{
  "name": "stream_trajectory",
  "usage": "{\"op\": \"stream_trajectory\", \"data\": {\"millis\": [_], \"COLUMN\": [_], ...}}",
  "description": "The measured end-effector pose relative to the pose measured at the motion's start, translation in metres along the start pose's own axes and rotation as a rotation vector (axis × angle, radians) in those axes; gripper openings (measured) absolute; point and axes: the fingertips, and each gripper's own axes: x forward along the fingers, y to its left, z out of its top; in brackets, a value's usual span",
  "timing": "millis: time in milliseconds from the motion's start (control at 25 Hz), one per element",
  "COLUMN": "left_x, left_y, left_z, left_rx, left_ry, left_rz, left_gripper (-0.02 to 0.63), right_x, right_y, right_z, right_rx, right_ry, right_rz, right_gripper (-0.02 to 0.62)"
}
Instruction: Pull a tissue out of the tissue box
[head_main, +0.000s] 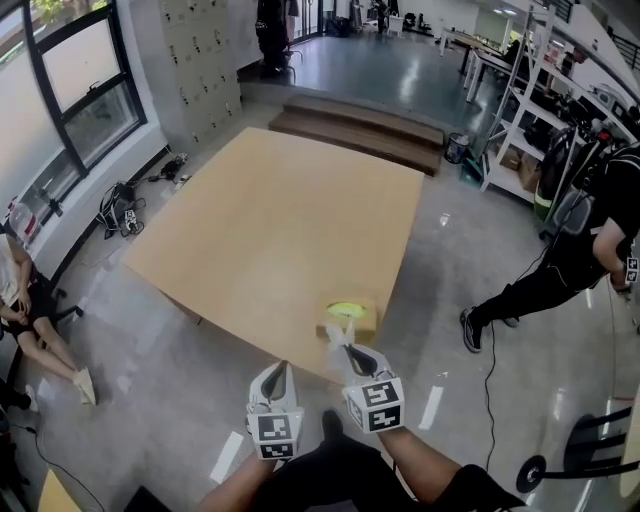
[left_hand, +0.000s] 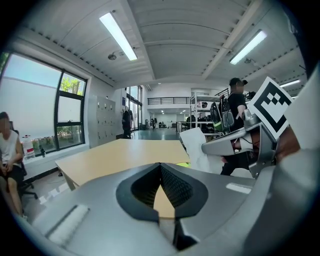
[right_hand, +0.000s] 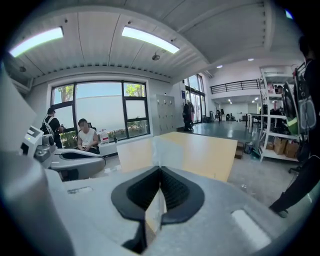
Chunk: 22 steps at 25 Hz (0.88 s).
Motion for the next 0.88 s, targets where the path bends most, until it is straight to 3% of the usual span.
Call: {"op": "stream_trajectory", "data": {"millis": [240,520,880], "left_x": [-0.082,-0.162,-0.203], "left_y": [-0.016,-0.044,-0.091], "left_z": [-0.019,-0.061,-0.113], "left_rx": [0.049,-0.025,-0.050], "left_ry": [-0.042,-0.001,0.055], "left_rz": [-0.031,-0.073,-0.129], "left_gripper": [0.018,0.018,0.018], "right_x": [-0.060,-0.128,-0.192], "right_y": [0.051,0.096,0.089], "right_z": [-0.025,-0.061,-0.094], "right_rx": [-0.005,-0.004,-0.002], "right_ry": [-0.007,0.029,0.035], "right_rz": [-0.016,-0.028,-0.083], "right_gripper": [-0.005,-0.005,-0.005]}}
